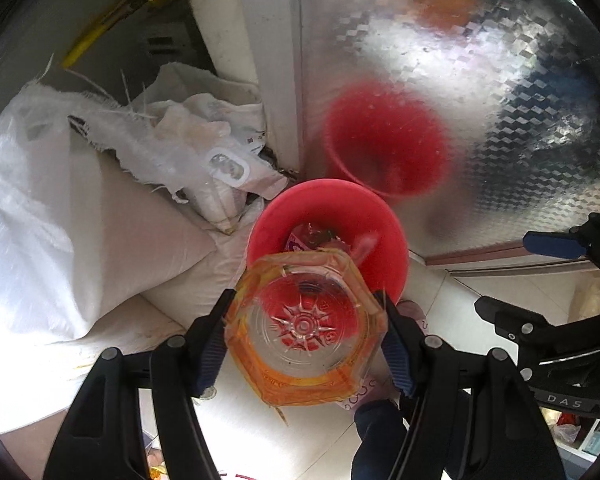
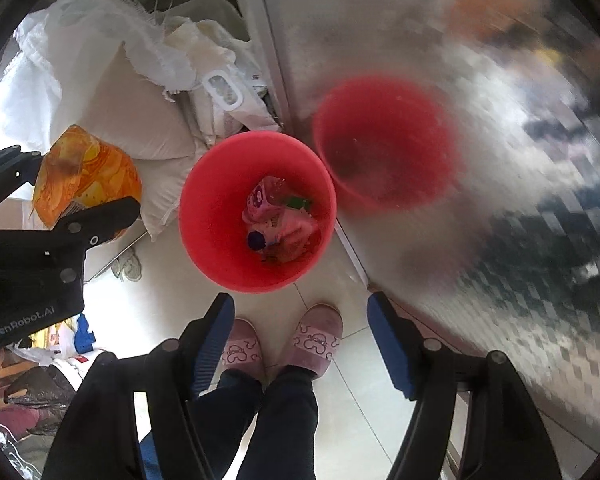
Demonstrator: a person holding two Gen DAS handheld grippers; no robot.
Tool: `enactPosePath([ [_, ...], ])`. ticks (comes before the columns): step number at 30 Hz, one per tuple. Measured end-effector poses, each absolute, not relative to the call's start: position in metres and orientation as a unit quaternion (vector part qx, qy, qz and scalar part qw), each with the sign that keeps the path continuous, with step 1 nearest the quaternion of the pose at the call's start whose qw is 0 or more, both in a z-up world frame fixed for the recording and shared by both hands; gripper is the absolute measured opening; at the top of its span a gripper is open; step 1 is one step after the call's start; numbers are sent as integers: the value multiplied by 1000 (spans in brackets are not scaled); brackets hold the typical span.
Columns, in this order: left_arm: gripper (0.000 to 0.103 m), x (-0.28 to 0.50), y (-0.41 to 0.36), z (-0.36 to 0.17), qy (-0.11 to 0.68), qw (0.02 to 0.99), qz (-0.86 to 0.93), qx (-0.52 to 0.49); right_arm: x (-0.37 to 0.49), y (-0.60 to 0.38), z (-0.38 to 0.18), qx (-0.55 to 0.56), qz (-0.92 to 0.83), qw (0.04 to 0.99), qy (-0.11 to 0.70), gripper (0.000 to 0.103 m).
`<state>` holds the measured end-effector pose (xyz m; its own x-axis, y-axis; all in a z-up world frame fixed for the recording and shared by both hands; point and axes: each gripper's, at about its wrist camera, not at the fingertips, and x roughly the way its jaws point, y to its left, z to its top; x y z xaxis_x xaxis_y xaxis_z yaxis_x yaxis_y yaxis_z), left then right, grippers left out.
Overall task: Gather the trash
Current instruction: 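Open the right gripper over the red bin while the left gripper holds the cup, then open the left gripper to drop the orange cup into the red bin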
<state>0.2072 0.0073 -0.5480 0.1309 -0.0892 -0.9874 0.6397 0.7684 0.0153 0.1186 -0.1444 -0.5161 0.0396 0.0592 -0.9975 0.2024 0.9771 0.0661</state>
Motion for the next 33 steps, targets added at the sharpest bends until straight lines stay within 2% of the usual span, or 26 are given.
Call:
enactPosePath([
  [3, 67, 207, 5, -549, 609, 715, -254, 229, 117, -147, -516, 99, -55, 714, 691, 66],
  [5, 76, 207, 7, -546, 605, 719, -253, 230, 117, -148, -515, 98, -54, 715, 690, 66],
  [19, 81, 193, 33, -499, 603, 730, -244, 209, 115, -133, -476, 69, -32, 734, 675, 66],
  [33, 81, 161, 81, -362, 599, 755, -217, 157, 106, -97, -355, 50, 7, 770, 636, 66],
])
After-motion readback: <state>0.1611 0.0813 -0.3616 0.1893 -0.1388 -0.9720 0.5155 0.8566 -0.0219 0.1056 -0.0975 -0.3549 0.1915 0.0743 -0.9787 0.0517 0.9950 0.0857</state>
